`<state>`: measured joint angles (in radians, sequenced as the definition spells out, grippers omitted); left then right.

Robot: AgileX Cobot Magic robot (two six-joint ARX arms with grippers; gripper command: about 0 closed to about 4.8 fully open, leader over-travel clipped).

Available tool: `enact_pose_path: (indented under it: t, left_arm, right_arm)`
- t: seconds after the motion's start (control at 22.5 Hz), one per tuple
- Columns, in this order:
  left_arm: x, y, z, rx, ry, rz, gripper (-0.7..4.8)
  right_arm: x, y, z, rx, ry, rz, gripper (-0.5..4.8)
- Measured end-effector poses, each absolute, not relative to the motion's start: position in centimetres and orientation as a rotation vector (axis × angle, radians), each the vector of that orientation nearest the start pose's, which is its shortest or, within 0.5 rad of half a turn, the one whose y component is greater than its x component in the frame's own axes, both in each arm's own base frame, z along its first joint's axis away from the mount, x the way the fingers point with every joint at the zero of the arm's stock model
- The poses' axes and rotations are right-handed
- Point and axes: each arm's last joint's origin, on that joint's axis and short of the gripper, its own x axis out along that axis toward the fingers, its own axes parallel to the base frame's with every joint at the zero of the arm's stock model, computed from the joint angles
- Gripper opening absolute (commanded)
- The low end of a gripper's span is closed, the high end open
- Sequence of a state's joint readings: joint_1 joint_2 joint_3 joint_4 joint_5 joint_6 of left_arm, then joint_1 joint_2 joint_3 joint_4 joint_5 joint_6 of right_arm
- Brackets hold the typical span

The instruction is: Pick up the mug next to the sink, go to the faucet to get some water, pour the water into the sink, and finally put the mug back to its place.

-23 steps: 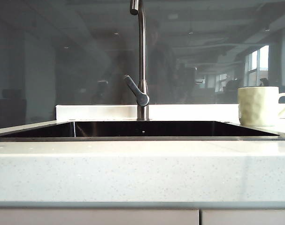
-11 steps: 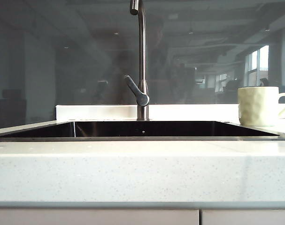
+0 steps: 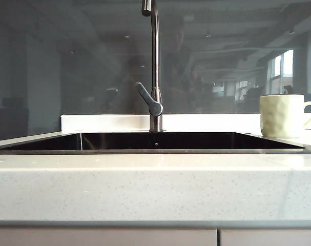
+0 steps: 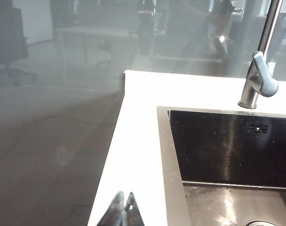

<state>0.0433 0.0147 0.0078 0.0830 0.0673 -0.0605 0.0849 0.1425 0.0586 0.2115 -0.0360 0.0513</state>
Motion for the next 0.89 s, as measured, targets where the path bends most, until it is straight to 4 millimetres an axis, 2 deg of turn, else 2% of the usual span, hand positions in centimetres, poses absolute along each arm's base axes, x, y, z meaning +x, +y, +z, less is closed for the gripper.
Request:
enact_pose_path:
  t: [0.18, 0.49, 0.89]
  left_arm:
    - [9.8, 0.2, 17.3, -0.057, -0.07, -0.027, -0.04]
    - [9.8, 0.2, 17.2, -0.057, -0.066, -0.026, -0.04]
    - [9.8, 0.2, 17.2, -0.056, -0.066, -0.026, -0.04]
  right_arm:
    - [9.6, 0.7, 18.2, 0.057, -0.172, 0.08, -0.01]
    - [9.7, -0.2, 17.3, 0.042, -0.088, -0.016, -0.01]
    - [9.7, -0.7, 17.3, 0.025, -0.088, -0.028, -0.02]
